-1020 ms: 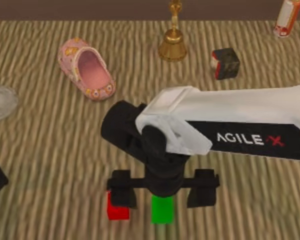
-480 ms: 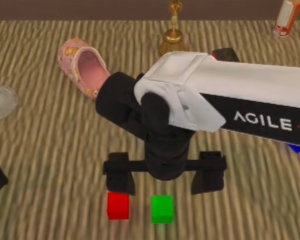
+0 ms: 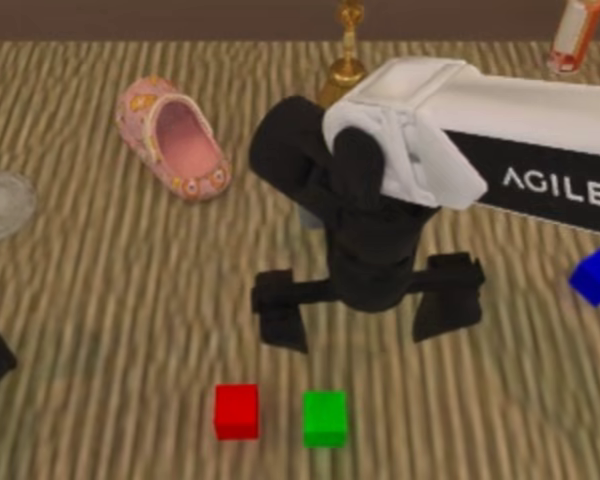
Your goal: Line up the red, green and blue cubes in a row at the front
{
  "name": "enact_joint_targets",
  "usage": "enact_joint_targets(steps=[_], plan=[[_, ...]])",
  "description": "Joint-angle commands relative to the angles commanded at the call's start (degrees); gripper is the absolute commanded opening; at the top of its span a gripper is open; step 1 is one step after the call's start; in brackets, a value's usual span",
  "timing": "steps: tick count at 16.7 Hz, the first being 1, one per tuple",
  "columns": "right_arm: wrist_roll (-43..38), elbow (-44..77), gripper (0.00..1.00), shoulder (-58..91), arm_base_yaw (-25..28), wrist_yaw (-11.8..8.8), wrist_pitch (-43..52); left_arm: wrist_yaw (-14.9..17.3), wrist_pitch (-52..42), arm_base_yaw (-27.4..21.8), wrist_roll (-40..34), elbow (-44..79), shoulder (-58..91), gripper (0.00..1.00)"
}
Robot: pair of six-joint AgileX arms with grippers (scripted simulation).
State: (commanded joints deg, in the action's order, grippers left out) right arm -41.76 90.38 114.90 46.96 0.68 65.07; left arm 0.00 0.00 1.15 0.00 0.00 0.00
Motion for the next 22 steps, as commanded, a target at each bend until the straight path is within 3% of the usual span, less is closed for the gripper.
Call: enact_joint_targets(steps=[13,17,22], plan=[[63.0,-5.0,1.00,-0.7,-35.8,-0.5,-2.2,0.0,0.0,0.0,0.0,0.0,0.0,1.00],[70.7,-5.7,1.00,-1.8,-41.5,-0.6,-3.4,0.0,0.0,0.0,0.0,0.0,0.0,1.00],[71.0,-5.6,1.00,-1.7,-41.5,-0.6,-3.4,0.0,0.0,0.0,0.0,0.0,0.0,1.00]])
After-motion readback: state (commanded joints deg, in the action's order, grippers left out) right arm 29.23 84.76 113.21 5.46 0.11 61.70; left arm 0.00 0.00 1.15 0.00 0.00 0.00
